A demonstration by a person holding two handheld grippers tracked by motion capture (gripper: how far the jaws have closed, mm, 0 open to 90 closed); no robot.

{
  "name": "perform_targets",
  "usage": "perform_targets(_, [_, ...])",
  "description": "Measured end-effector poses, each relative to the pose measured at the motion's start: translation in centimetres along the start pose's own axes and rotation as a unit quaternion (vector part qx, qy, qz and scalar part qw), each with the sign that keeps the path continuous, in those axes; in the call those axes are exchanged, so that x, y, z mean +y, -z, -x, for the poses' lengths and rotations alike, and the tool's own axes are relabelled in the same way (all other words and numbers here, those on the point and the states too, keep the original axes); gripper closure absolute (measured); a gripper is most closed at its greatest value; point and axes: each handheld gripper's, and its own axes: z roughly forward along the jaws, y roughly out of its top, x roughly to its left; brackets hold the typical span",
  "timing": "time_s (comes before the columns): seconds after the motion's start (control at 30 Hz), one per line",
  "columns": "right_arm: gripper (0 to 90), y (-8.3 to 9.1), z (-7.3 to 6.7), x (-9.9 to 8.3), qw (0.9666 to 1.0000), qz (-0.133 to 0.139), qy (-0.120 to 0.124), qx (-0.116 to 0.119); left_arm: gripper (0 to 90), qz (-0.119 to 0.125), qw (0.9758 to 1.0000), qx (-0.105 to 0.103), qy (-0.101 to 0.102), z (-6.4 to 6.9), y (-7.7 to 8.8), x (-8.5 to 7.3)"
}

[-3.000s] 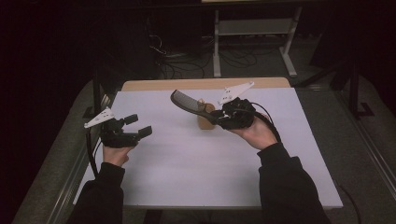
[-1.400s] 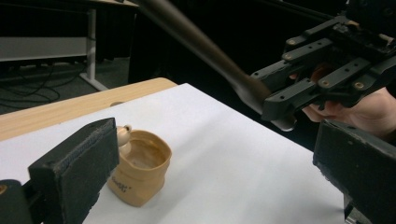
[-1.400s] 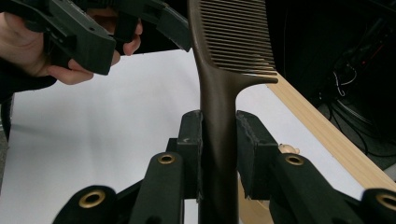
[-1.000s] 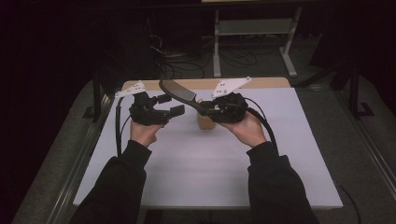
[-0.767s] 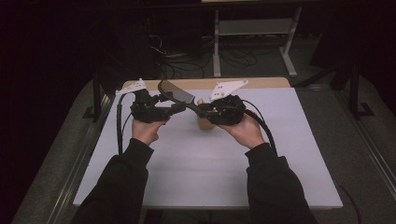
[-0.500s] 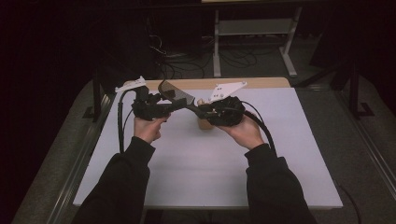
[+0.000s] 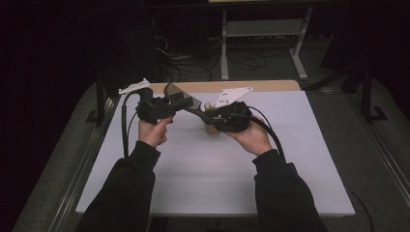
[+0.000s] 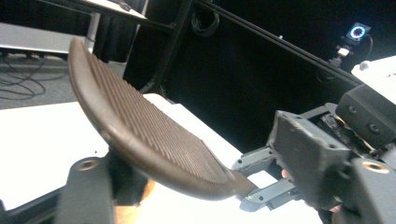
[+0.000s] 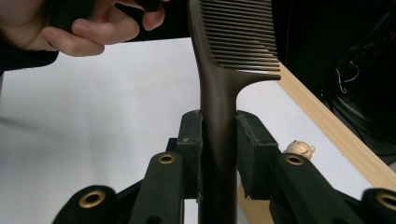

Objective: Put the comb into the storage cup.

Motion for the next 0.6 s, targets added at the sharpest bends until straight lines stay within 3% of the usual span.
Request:
perform_targets(0.2, [71.3,-0.07,-0.08,-0.1,1.0,-0.002,0.003,-0.003,48.9,-0.013,0.9999,0.01,-0.003,0.06,-0.47,-0.24])
perform_targets(0.6, [71.3,-0.21,-0.2,-0.45,0.9999,-0.001,0.007,-0.012,73.0,0.004,0.9997,0.008,0.021,-0.26,-0.32,-0.13])
